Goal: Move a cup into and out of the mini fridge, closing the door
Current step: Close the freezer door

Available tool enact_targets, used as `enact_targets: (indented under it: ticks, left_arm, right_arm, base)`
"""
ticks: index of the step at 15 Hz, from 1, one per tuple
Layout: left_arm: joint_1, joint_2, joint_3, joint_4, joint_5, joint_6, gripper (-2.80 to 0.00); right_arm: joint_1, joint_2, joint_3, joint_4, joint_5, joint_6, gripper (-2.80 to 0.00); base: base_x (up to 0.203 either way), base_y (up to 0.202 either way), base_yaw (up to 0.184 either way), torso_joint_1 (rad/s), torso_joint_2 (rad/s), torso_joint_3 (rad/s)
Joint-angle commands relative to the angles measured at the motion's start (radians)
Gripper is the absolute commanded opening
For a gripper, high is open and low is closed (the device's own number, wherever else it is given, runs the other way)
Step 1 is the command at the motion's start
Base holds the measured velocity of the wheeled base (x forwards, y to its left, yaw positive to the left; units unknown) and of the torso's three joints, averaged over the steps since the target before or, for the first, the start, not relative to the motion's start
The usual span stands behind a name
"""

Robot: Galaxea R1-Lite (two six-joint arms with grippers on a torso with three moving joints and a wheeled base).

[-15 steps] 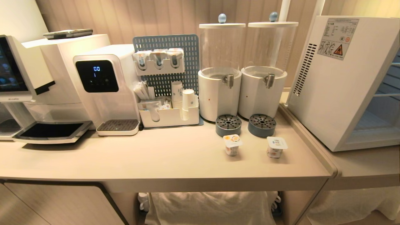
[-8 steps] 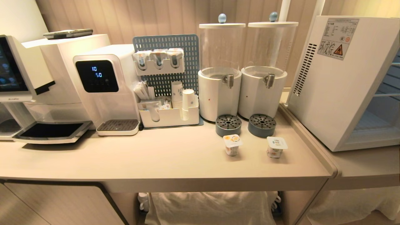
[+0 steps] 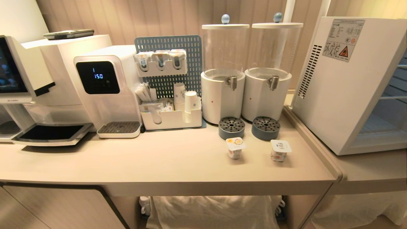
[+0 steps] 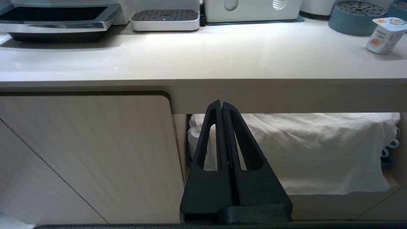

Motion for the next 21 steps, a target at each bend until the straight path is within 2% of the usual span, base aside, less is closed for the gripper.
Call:
enact_targets:
  ticks: [1, 21]
  left_arm:
    - [0.003, 0.0, -0.001, 0.001, 0.0, 0.0, -2.8]
    - [0.001, -0.002, -0.001, 0.001, 0.0, 0.0, -2.8]
  right_arm:
    - [0.001, 0.001, 0.001, 0.001, 0.0, -0.001, -2.8]
    - [0.001, 0.001, -0.005, 0.013, 0.005, -0.002, -2.8]
  base:
    - [0.002, -0.142, 0.001, 0.003, 0.01, 0.002]
    - [0.0, -0.195, -0.001, 0.004, 0.0, 0.002]
